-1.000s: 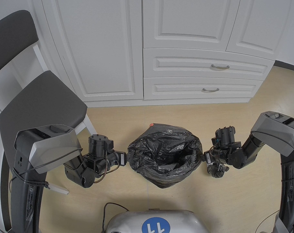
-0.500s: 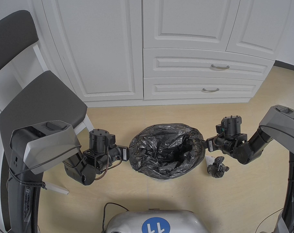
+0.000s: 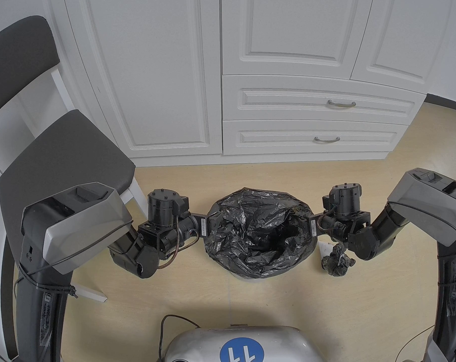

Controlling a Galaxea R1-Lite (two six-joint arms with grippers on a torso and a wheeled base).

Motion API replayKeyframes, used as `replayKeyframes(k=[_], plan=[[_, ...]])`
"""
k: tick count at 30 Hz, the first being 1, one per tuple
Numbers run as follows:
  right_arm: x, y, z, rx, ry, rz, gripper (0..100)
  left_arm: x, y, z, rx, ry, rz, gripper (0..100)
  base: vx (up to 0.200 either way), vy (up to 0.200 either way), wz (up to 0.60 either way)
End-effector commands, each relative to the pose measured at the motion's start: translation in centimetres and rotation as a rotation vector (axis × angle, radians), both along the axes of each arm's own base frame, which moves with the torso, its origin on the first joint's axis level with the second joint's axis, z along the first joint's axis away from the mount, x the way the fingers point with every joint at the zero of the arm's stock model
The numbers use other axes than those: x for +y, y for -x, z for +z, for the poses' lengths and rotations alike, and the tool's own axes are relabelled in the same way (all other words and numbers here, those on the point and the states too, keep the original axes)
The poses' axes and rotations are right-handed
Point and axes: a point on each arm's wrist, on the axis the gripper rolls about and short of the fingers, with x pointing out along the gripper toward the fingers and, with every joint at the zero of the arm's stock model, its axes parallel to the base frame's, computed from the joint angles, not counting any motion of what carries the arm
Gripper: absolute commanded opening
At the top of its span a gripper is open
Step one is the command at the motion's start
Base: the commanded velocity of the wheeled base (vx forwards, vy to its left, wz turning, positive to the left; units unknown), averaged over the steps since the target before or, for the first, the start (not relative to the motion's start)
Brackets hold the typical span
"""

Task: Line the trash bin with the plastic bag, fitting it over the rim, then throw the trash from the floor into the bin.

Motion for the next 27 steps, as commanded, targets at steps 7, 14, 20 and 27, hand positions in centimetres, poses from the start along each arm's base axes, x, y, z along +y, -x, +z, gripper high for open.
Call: replayKeyframes(k=[7, 14, 20, 27], plan=[[0.5, -1.7, -0.3, -0.073, -0.08, -0.026, 100, -0.7, -1.9, -1.0, -0.009, 0.004, 0.008, 100, 0.0, 0.0, 0.0], [0.8, -2.5, 0.5, -0.113, -0.15, -0.044, 100, -0.8, -2.4, -0.7, -0.029, 0.013, 0.014, 100, 0.0, 0.0, 0.0], [0.7, -3.2, 0.0, -0.115, -0.173, -0.059, 100, 0.0, -2.9, -0.9, -0.028, 0.011, 0.035, 100, 0.0, 0.0, 0.0], [0.4, -4.1, -1.1, -0.114, -0.174, -0.076, 100, 0.9, -3.5, -1.4, -0.03, 0.006, 0.071, 100, 0.0, 0.0, 0.0]])
